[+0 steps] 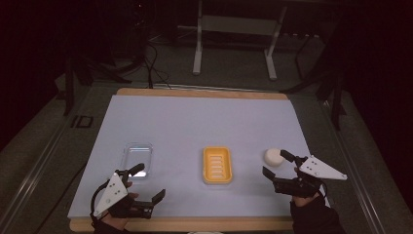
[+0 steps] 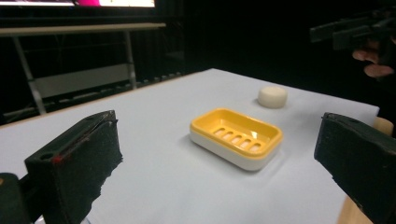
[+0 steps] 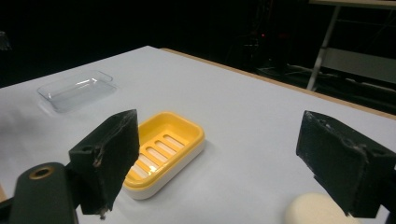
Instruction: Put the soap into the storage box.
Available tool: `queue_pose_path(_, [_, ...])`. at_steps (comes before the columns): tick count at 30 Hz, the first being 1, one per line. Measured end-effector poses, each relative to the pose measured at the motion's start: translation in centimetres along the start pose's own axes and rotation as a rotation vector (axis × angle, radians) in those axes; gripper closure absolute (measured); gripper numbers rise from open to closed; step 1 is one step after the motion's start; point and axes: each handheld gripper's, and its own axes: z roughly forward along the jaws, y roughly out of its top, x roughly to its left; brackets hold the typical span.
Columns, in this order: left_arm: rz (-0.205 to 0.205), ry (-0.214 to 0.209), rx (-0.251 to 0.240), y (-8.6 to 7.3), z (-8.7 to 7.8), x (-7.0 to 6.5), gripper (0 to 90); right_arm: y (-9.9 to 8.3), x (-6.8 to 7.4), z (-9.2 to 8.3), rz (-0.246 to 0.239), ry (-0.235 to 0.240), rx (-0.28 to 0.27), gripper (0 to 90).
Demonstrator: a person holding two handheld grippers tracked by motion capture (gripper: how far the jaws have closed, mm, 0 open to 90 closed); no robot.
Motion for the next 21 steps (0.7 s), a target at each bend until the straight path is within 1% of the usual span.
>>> queue_pose_path(3, [-0.007,0.0,-0.001,0.0,-0.1,-0.1,0.6,0.1,0.0,0.0,-0.011,0.007,-0.003,12.9])
queue_pose_path(6, [-0.028,0.007,-0.004,0.0,-0.1,-0.2,0.5,0.4,-0.1,-0.1,-0.012,0.014,-0.02,12.8])
queue_pose_path(8, [-0.023,0.0,-0.008,0.0,-0.1,-0.3,0.6,0.5,-0.3,-0.1,-0.011,0.011,-0.02,12.8])
queue_pose_path(9, [-0.019,-0.007,-0.007,0.0,-0.2,-0.4,0.6,0.6,-0.4,-0.1,-0.005,0.017,-0.018,12.7])
queue_pose_path(11, [-0.006,-0.017,-0.003,0.0,-0.3,-0.5,0.6,0.6,-0.7,-0.1,-0.012,0.021,-0.009,12.8])
queue_pose_path(14, [-0.01,-0.026,-0.002,0.0,-0.5,-0.5,0.6,0.8,-1.3,-0.1,-0.02,0.083,0.008,12.8])
queue_pose_path(15, [-0.01,-0.028,-0.002,0.0,-0.5,-0.5,0.6,0.9,-1.5,-0.1,-0.019,0.128,0.02,12.7])
queue_pose_path(16, [-0.012,-0.03,-0.002,0.0,-0.5,-0.5,0.6,0.9,-1.7,-0.1,-0.019,0.161,0.028,12.8])
queue_pose_path(17, [-0.009,-0.031,-0.001,0.0,-0.5,-0.5,0.6,0.9,-1.8,-0.1,-0.027,0.181,0.032,12.8])
queue_pose_path(18, [-0.007,-0.032,0.0,0.0,-0.5,-0.5,0.6,0.9,-1.9,0.0,-0.038,0.216,0.042,12.8])
queue_pose_path(19, [-0.002,-0.034,0.004,-0.1,-0.4,-0.5,0.6,0.9,-2.0,0.0,-0.049,0.234,0.059,12.8])
queue_pose_path(20, [0.0,-0.035,0.005,-0.1,-0.4,-0.5,0.6,0.9,-2.0,0.0,-0.06,0.24,0.073,12.8])
queue_pose_path(21, [0.002,-0.036,0.007,-0.1,-0.3,-0.5,0.6,0.9,-2.2,0.1,-0.068,0.263,0.091,12.9])
